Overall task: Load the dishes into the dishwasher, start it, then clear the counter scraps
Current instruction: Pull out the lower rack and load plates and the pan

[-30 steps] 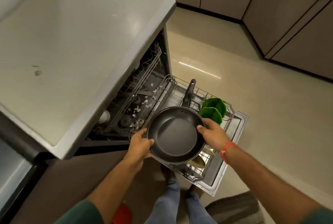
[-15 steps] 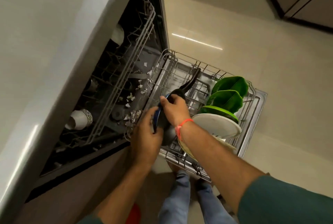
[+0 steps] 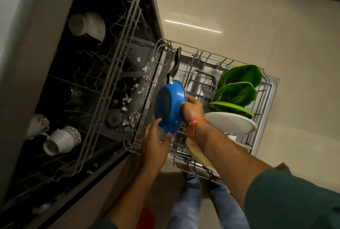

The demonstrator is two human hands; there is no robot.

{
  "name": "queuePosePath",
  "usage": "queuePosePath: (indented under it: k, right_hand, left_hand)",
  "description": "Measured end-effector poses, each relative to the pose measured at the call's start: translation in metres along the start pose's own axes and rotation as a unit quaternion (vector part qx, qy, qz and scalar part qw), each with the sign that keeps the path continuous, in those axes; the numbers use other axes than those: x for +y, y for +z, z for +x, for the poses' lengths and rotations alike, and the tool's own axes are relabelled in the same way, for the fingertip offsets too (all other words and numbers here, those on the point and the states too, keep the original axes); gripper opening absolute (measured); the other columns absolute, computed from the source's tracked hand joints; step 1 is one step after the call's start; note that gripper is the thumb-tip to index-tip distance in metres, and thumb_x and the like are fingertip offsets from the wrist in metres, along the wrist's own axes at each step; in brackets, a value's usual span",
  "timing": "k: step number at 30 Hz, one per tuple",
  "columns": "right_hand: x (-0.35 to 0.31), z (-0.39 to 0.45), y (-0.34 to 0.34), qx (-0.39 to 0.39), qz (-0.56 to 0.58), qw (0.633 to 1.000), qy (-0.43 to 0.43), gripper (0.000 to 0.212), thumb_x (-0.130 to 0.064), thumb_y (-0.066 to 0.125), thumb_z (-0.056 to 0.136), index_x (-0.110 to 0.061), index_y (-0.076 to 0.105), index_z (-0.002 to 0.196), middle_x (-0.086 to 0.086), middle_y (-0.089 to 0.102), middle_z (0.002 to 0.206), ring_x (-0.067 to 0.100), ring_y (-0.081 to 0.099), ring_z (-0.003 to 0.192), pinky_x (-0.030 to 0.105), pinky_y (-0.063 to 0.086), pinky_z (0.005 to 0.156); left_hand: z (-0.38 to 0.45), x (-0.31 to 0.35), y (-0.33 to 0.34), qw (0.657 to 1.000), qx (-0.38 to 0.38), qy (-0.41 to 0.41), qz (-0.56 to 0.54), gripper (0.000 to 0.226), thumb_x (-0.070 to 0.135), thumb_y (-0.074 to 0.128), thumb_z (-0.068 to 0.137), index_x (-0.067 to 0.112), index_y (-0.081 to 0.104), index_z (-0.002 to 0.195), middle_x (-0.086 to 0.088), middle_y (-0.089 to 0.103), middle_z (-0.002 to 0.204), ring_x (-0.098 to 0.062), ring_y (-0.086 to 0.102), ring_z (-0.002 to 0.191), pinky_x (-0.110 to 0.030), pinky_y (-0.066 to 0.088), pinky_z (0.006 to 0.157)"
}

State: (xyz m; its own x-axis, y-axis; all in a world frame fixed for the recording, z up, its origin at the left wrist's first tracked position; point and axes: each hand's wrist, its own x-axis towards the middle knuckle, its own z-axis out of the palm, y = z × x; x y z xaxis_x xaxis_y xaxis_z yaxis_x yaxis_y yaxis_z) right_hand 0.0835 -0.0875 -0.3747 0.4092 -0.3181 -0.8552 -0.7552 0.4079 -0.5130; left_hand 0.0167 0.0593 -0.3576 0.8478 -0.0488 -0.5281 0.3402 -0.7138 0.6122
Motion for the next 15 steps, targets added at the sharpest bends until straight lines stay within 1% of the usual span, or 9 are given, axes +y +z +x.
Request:
queuePosePath:
  k: [1, 3, 5, 6, 7, 9, 10, 12, 15]
  right_hand:
    - [0.001, 0.006, 0.000, 0.005, 0.031, 0.999, 0.007, 0.043, 0.011, 0.041, 0.088, -0.013, 0.070, 0.109, 0.012, 0.069, 0.099, 0.030, 0.067, 0.089, 0.040, 0.060, 0.075]
    - [0.004, 0.017, 0.000, 0.012, 0.081, 0.996, 0.028, 0.046, 0.013, 0.039, 0.088, -0.010, 0.069, 0.115, 0.012, 0.069, 0.096, 0.026, 0.066, 0.083, 0.032, 0.057, 0.062]
    - [0.008, 0.027, 0.001, 0.025, 0.119, 0.992, 0.041, 0.049, 0.014, 0.037, 0.087, -0.008, 0.069, 0.116, 0.014, 0.068, 0.096, 0.024, 0.064, 0.077, 0.030, 0.056, 0.058]
    - [0.010, 0.032, 0.000, 0.035, 0.132, 0.989, 0.049, 0.050, 0.015, 0.037, 0.086, -0.009, 0.069, 0.115, 0.014, 0.068, 0.096, 0.023, 0.063, 0.074, 0.029, 0.056, 0.058]
    - [0.013, 0.038, 0.000, 0.045, 0.142, 0.987, 0.058, 0.051, 0.015, 0.037, 0.086, -0.010, 0.070, 0.116, 0.013, 0.068, 0.096, 0.022, 0.062, 0.072, 0.026, 0.055, 0.055]
    - [0.019, 0.045, -0.002, 0.060, 0.156, 0.983, 0.069, 0.053, 0.015, 0.037, 0.086, -0.010, 0.069, 0.119, 0.011, 0.068, 0.097, 0.020, 0.062, 0.070, 0.023, 0.054, 0.049]
    - [0.023, 0.048, -0.003, 0.065, 0.162, 0.982, 0.073, 0.054, 0.015, 0.037, 0.086, -0.011, 0.069, 0.121, 0.010, 0.068, 0.097, 0.019, 0.062, 0.070, 0.022, 0.052, 0.048]
    - [0.030, 0.056, -0.006, 0.072, 0.170, 0.980, 0.079, 0.055, 0.014, 0.036, 0.087, -0.012, 0.069, 0.122, 0.010, 0.069, 0.098, 0.019, 0.063, 0.071, 0.024, 0.052, 0.051]
    - [0.038, 0.069, -0.010, 0.072, 0.177, 0.977, 0.096, 0.053, 0.013, 0.036, 0.089, -0.014, 0.069, 0.120, 0.011, 0.070, 0.102, 0.022, 0.065, 0.076, 0.028, 0.053, 0.056]
  left_hand:
    - [0.005, -0.005, 0.001, 0.999, -0.007, -0.039, -0.019, 0.057, 0.028, 0.067, 0.095, 0.031, 0.045, 0.148, 0.004, 0.041, 0.154, -0.015, 0.048, 0.132, -0.035, 0.050, 0.099]
    - [0.015, -0.015, 0.004, 0.994, -0.026, -0.093, -0.051, 0.052, 0.030, 0.065, 0.097, 0.032, 0.046, 0.145, 0.001, 0.043, 0.153, -0.017, 0.050, 0.132, -0.033, 0.049, 0.094]
    - [0.025, -0.021, 0.007, 0.988, -0.041, -0.128, -0.081, 0.044, 0.029, 0.064, 0.098, 0.032, 0.049, 0.139, 0.000, 0.047, 0.151, -0.017, 0.051, 0.130, -0.032, 0.045, 0.092]
    - [0.030, -0.022, 0.009, 0.983, -0.046, -0.147, -0.096, 0.040, 0.029, 0.063, 0.099, 0.031, 0.050, 0.137, -0.001, 0.048, 0.149, -0.016, 0.051, 0.128, -0.032, 0.044, 0.093]
    - [0.036, -0.021, 0.010, 0.977, -0.048, -0.173, -0.113, 0.042, 0.028, 0.061, 0.100, 0.026, 0.050, 0.140, -0.001, 0.050, 0.148, -0.016, 0.051, 0.127, -0.033, 0.044, 0.095]
    - [0.046, -0.019, 0.011, 0.960, -0.049, -0.226, -0.159, 0.050, 0.028, 0.057, 0.102, 0.019, 0.042, 0.150, -0.003, 0.050, 0.148, -0.020, 0.051, 0.129, -0.041, 0.046, 0.103]
    - [0.052, -0.019, 0.012, 0.950, -0.055, -0.249, -0.179, 0.054, 0.029, 0.055, 0.103, 0.017, 0.038, 0.153, -0.005, 0.048, 0.151, -0.023, 0.050, 0.133, -0.045, 0.045, 0.107]
    - [0.064, -0.021, 0.015, 0.938, -0.072, -0.281, -0.190, 0.060, 0.032, 0.055, 0.103, 0.017, 0.031, 0.156, -0.008, 0.043, 0.155, -0.026, 0.046, 0.137, -0.044, 0.044, 0.107]
    - [0.080, -0.021, 0.019, 0.930, -0.100, -0.298, -0.192, 0.057, 0.031, 0.055, 0.103, 0.019, 0.034, 0.155, -0.007, 0.044, 0.154, -0.027, 0.044, 0.139, -0.041, 0.042, 0.102]
